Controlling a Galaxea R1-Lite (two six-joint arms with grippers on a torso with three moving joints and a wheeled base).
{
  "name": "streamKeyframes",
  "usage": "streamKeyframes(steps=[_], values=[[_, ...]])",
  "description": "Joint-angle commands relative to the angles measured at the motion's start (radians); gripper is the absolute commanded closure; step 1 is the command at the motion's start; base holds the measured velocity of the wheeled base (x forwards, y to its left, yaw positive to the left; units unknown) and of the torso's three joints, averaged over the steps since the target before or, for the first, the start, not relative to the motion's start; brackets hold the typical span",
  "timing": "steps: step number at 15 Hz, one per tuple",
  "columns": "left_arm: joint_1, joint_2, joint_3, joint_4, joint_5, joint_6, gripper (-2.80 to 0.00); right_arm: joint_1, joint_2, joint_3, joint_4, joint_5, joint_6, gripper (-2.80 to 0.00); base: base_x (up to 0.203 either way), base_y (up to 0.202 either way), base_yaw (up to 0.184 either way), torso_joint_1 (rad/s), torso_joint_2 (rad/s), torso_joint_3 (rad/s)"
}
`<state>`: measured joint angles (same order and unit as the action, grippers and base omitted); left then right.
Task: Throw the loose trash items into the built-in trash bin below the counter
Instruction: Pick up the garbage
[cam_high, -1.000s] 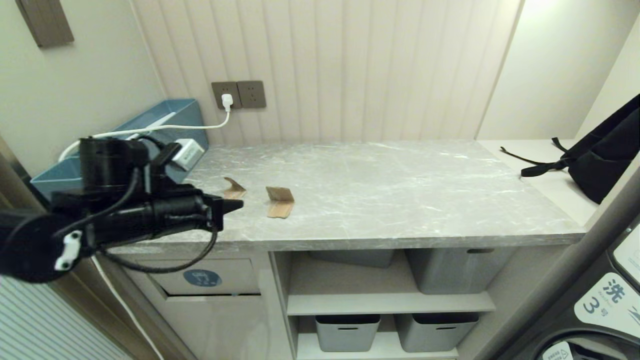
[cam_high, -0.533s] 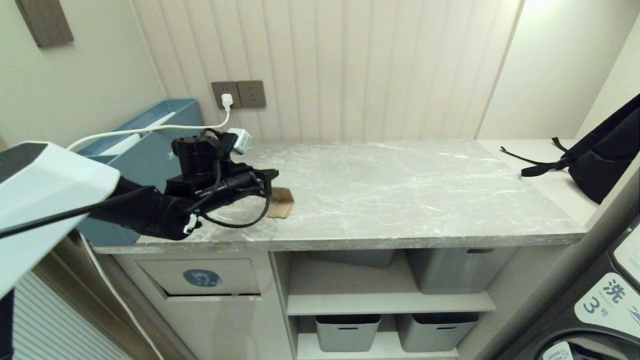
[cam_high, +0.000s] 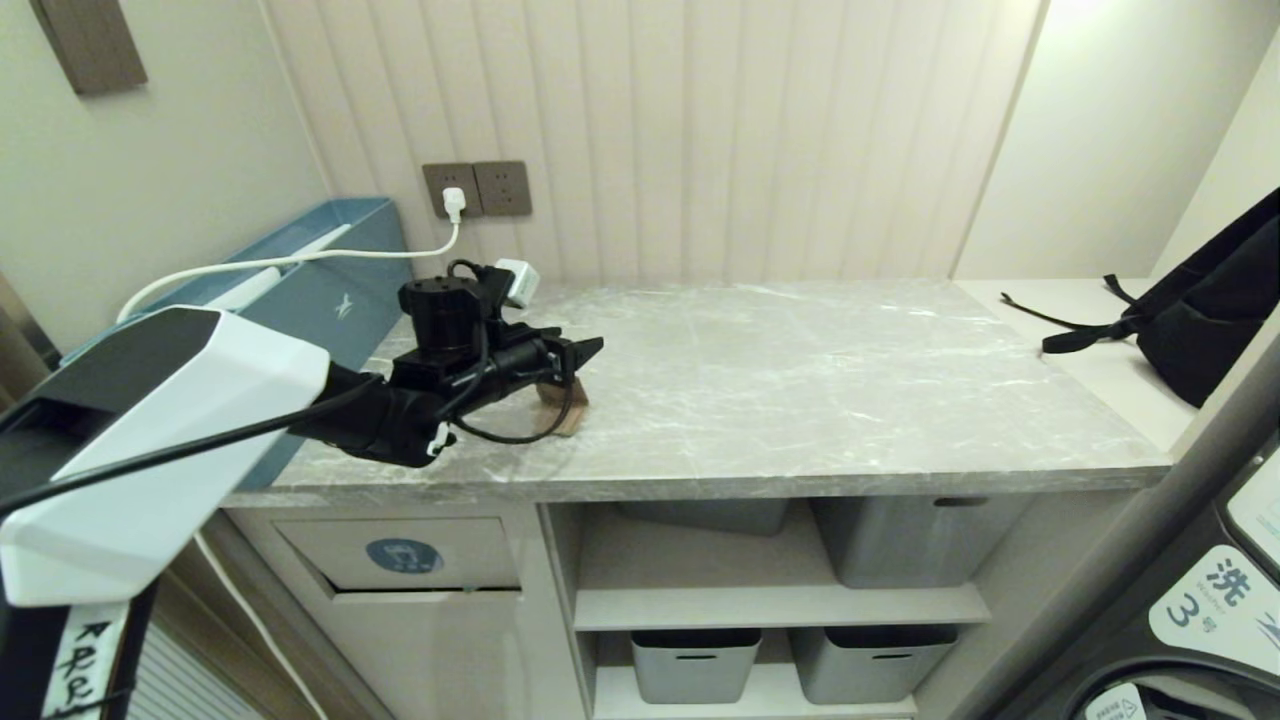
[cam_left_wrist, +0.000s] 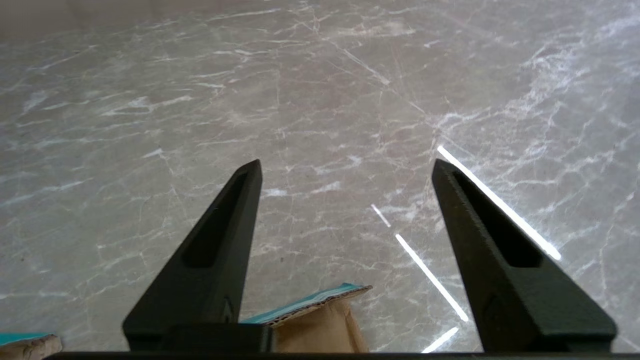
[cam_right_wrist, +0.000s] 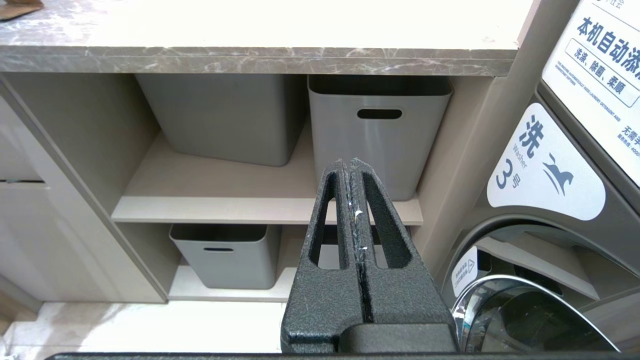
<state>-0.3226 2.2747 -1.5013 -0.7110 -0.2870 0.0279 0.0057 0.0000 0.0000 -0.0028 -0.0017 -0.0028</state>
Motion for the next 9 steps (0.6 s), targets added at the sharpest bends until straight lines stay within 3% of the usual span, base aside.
streamKeyframes(steps=[1, 5, 9], values=[[-0.002, 0.006, 0.008, -0.004, -0.001, 0.016, -2.80, 0.000, -0.002, 0.000, 0.000, 0.000, 0.000, 0.00, 0.000, 0.000, 0.000, 0.000, 0.00, 0.000], [0.003, 0.005, 0.072, -0.005, 0.063, 0.038, -2.80, 0.000, -0.002, 0.000, 0.000, 0.000, 0.000, 0.00, 0.000, 0.000, 0.000, 0.000, 0.00, 0.000], [0.005, 0.017, 0.081, -0.005, 0.062, 0.037, -2.80, 0.000, -0.002, 0.000, 0.000, 0.000, 0.000, 0.00, 0.000, 0.000, 0.000, 0.000, 0.00, 0.000]])
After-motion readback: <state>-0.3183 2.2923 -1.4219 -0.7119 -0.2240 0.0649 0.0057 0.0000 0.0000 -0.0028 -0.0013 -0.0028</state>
